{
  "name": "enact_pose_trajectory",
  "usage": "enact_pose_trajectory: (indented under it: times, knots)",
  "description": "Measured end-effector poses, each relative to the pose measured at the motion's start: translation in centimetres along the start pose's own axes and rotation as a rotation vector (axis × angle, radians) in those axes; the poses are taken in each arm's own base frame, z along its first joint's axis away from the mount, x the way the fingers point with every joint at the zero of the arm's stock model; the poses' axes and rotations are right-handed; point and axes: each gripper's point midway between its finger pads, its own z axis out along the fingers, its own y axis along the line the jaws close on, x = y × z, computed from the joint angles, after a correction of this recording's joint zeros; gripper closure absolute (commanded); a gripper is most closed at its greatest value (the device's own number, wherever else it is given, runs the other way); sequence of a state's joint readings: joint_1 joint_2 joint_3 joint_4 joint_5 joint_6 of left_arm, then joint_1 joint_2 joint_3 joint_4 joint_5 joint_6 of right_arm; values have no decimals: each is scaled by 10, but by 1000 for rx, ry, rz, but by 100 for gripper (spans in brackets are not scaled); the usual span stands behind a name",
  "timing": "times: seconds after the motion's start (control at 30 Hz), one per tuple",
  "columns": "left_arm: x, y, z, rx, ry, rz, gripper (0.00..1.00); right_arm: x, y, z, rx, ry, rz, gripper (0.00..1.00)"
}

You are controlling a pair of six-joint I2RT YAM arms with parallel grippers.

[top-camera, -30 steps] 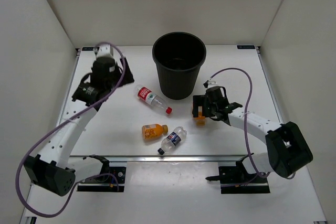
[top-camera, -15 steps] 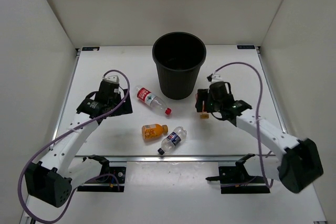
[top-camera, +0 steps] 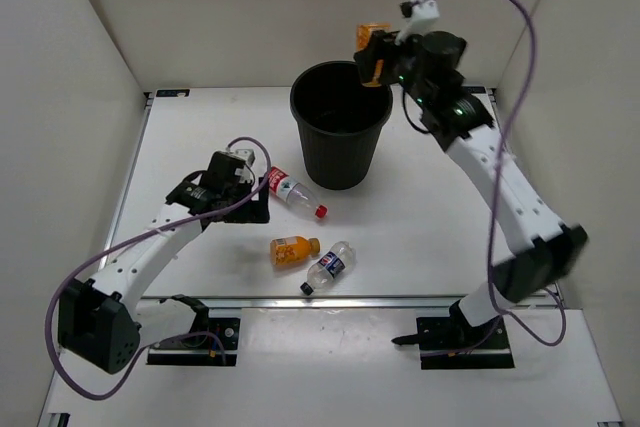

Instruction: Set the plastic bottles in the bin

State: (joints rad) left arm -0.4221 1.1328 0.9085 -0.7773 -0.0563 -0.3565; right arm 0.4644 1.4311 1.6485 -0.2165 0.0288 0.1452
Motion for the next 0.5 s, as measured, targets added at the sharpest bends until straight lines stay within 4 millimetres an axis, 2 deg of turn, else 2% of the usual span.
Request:
enact_pose_trajectory:
  times: [0.03,0.07,0.1,0.13,0.17,0.23,0.3,0.37,0.43,0.5]
  knots:
    - [2,-5,3,16,16,19,1,3,-2,20,2,12,-10,36]
    - [4,-9,7,29,32,40,1,16,-4,40,3,52,-19,19]
    - [7,-15,12,47,52,69,1,39,-6,61,3,121,-40,6]
    - [9,-18,15,57,66,86,2,56,-7,73,3,165,-44,3]
    - [13,-23,18,77,84,107,1,80,-8,81,1,250,-64,1]
    - [18,-33,24,130,115,135,2,110,-8,90,0,357,-88,1]
    - [21,-44,26,181,133,157,1,125,-12,84,7,429,-114,1]
    - [22,-52,28,213,132,184,1,122,-11,72,4,452,-134,0]
    - [25,-62,29,244,131,229,1,109,-11,55,1,434,-139,0]
    - [28,-74,29,281,142,280,1,97,-14,26,-8,412,-128,0]
